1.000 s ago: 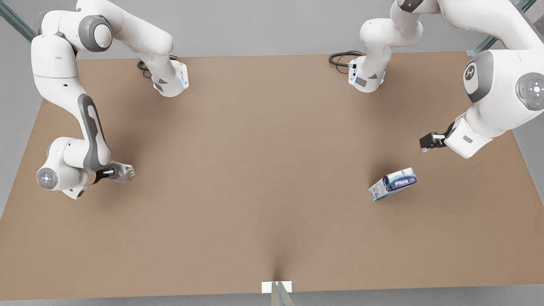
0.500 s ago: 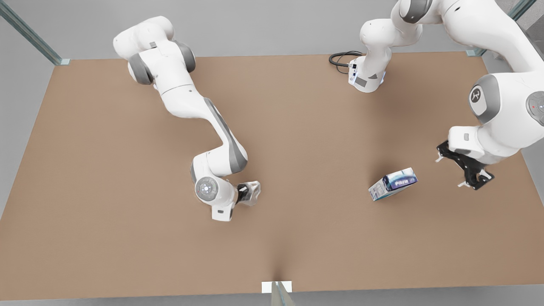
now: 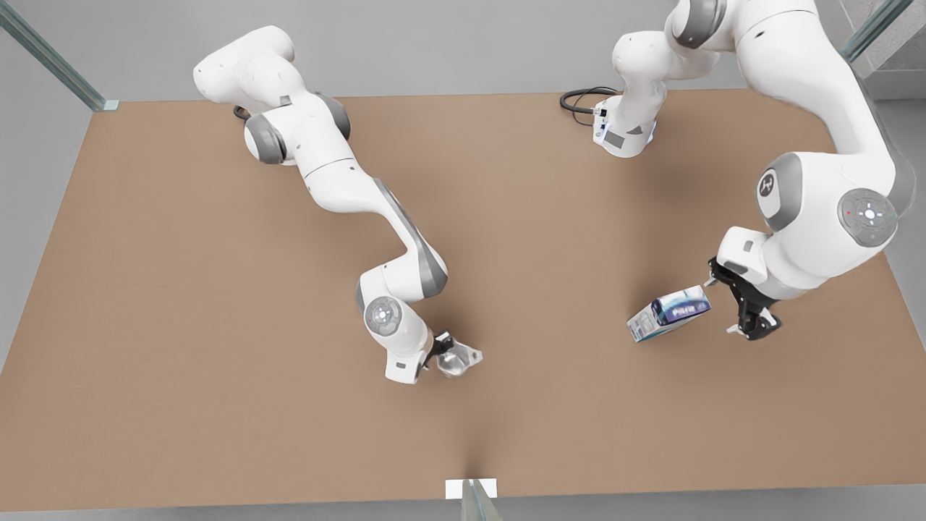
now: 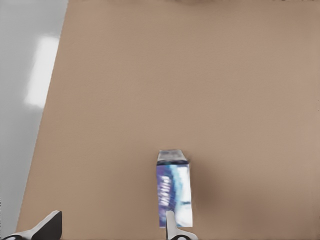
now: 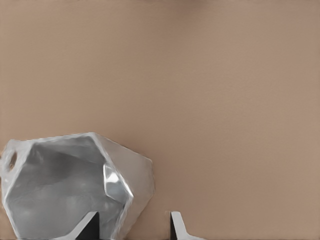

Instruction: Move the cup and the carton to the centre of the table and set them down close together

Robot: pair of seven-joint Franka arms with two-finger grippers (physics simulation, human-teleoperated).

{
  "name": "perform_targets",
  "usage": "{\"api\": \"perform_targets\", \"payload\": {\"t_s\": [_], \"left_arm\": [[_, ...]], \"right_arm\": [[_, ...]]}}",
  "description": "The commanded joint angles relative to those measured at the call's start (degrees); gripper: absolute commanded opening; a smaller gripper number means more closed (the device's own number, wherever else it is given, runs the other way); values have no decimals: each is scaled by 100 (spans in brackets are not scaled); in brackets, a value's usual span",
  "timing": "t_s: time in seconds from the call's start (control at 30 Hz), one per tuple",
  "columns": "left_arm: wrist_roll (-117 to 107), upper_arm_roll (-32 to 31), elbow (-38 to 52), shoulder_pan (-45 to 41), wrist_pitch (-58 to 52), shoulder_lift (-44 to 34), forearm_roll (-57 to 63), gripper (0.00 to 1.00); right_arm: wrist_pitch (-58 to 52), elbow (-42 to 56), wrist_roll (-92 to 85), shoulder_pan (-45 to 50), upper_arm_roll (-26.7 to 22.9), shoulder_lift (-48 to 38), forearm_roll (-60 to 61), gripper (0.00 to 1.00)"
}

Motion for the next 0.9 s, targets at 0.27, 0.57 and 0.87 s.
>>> {"api": "perform_targets", "payload": {"t_s": [0.27,0.57,0.87], "left_arm": [[383,-21,-913,-7,455,-400,-123,100],[568,-21,-1563,407,604,-699,-44,100],[-249,22,-1985,494,1343,-532,228,100]], "right_arm": [[-70,-9,-18,-26,26,-62,9,100],[-2724,-536,-773,-1098,-35,-2224,-1669,100],[-2777,-3357,114,-3823,2127,-5389,-4008,100]]}}
